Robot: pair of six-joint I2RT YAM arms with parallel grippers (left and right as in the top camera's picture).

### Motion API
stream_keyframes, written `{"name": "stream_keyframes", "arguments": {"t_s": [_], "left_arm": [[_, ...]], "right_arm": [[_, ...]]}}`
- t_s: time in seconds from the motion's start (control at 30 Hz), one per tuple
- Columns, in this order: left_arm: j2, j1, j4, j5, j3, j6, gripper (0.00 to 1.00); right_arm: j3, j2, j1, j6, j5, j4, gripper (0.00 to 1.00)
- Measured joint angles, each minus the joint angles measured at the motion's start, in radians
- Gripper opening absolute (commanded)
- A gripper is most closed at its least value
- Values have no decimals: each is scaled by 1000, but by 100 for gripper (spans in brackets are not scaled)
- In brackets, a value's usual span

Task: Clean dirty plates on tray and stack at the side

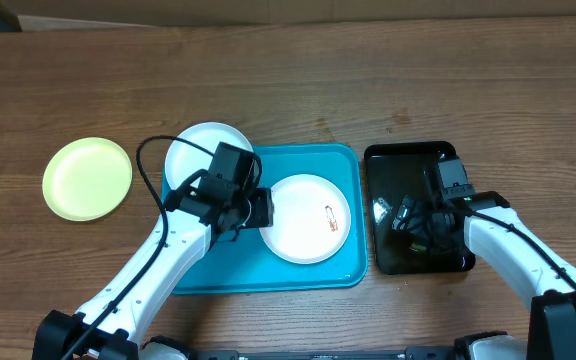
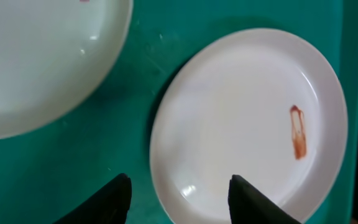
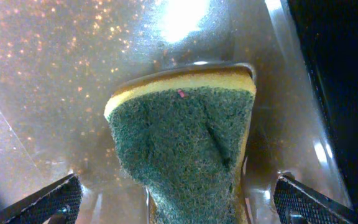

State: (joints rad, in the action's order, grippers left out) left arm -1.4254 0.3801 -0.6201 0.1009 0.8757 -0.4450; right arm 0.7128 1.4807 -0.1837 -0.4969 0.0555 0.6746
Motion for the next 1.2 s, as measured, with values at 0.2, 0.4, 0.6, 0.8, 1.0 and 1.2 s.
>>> {"name": "stream_keyframes", "arguments": {"t_s": [0.2,0.4,0.6,0.8,1.0,1.2], "left_arm": [[-54,0,44,-66,0,27,50],[-133,18,110,-53,0,73,36],[-191,51,144,-46,0,117,35],[-224,52,142,-58,0,142,14],[-227,52,95,-64,0,147,4],[-226,52,24,-82,10,85,4]], "right_arm": [[0,0,0,0,0,0,100],[0,0,0,0,0,0,100],[0,0,0,0,0,0,100],[0,0,0,0,0,1,100],[0,0,0,0,0,0,100],[0,0,0,0,0,0,100]]}}
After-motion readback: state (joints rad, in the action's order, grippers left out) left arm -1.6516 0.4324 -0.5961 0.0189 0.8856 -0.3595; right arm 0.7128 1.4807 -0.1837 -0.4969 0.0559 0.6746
